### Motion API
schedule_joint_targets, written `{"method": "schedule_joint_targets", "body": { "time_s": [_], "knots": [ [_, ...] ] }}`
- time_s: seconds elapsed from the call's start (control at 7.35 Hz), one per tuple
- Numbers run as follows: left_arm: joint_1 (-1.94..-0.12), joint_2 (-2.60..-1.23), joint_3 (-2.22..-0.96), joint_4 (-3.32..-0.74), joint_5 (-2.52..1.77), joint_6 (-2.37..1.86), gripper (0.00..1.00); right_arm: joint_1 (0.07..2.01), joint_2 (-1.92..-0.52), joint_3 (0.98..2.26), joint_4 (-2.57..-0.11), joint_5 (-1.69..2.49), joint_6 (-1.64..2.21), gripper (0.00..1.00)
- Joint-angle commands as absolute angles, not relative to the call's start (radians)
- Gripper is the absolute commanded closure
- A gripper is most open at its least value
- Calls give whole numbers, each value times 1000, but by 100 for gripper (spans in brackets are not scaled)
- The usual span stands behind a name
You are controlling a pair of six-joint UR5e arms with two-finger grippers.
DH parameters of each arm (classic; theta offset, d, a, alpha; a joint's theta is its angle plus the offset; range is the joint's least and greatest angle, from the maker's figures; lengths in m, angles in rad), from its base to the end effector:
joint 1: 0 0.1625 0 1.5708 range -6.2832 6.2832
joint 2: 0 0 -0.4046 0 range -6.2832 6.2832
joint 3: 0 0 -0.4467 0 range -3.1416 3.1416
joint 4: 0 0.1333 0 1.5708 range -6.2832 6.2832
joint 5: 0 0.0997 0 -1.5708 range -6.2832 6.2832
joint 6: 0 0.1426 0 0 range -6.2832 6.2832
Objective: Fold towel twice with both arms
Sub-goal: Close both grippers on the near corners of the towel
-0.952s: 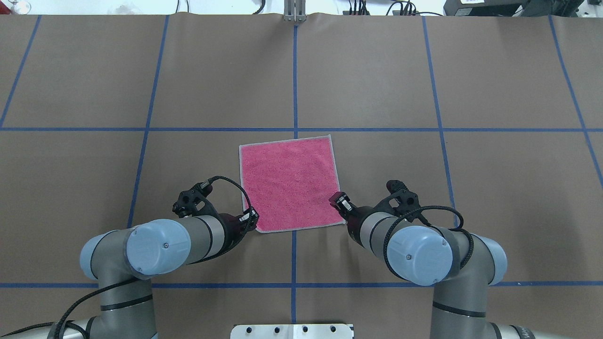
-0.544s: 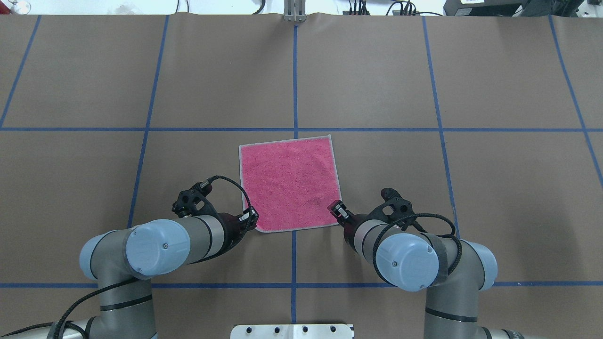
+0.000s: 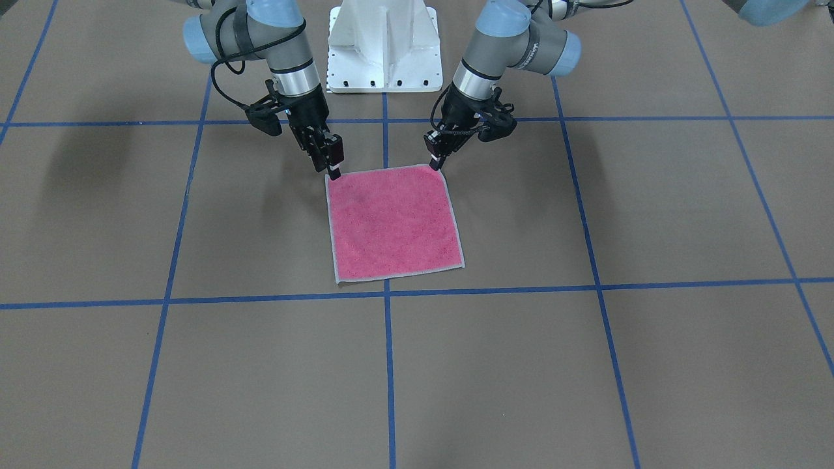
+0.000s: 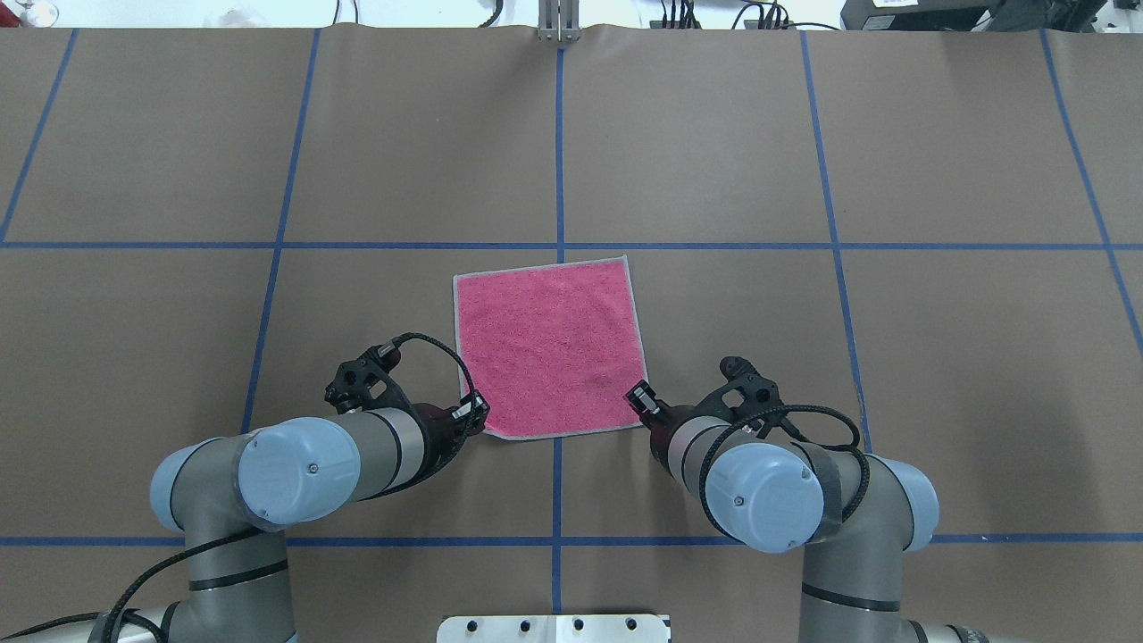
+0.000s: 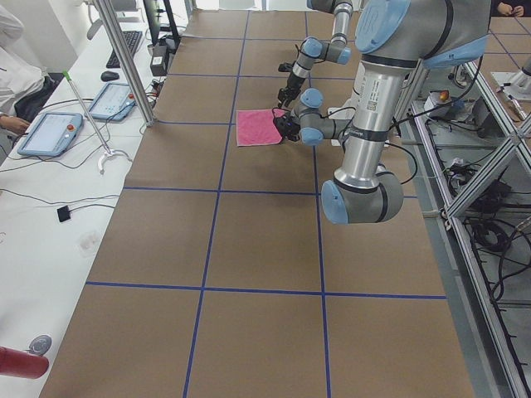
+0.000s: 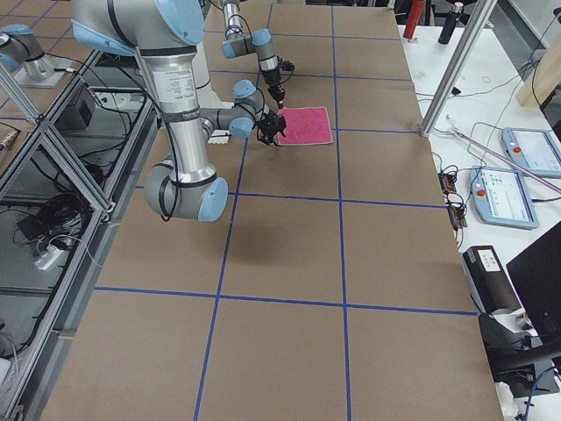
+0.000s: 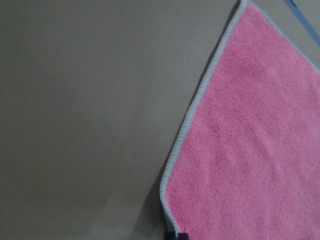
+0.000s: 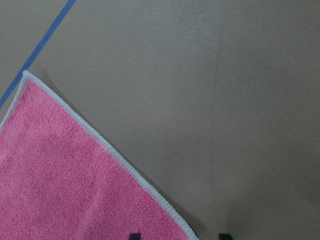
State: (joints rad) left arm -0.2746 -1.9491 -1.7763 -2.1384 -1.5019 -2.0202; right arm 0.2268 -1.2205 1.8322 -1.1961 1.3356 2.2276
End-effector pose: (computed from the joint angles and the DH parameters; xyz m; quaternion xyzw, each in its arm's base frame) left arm 0.6279 -0.3256 0.2591 -0.0187 0.5445 -0.3144 0.7773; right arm -0.6205 -0.3141 0.2794 0.0007 -0.4814 0.4242 0.7670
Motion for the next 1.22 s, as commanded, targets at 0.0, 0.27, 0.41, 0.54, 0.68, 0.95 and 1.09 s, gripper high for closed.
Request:
{"method": "schedule_joint_targets", "body": {
  "time_s": [0.0,0.27,0.41,0.54,0.68,0.95,1.09],
  "knots": [
    [-275,-1950,-1775,-2138,-1502,-2020,100,227,-1220,1832,-1213,1327,2227,48],
    [-275,-1950,-1775,-2138,-1502,-2019,100,227,-1218,1832,-1230,1327,2217,47],
    [-275,-1948,-1775,-2138,-1502,-2019,100,226,-1215,1832,-1250,1327,2215,45],
    [-275,-1948,-1775,-2138,-1502,-2019,100,225,-1203,1832,-1265,1327,2217,45],
    [-275,-1948,-1775,-2138,-1502,-2019,100,225,-1187,1825,-1288,1327,2217,45],
    [-275,-1947,-1775,-2138,-1502,-2019,100,225,-1174,1795,-1292,1327,2218,45],
    [-275,-1945,-1775,-2138,-1502,-2019,100,227,-1175,1793,-1292,1327,2215,45]
  ]
}}
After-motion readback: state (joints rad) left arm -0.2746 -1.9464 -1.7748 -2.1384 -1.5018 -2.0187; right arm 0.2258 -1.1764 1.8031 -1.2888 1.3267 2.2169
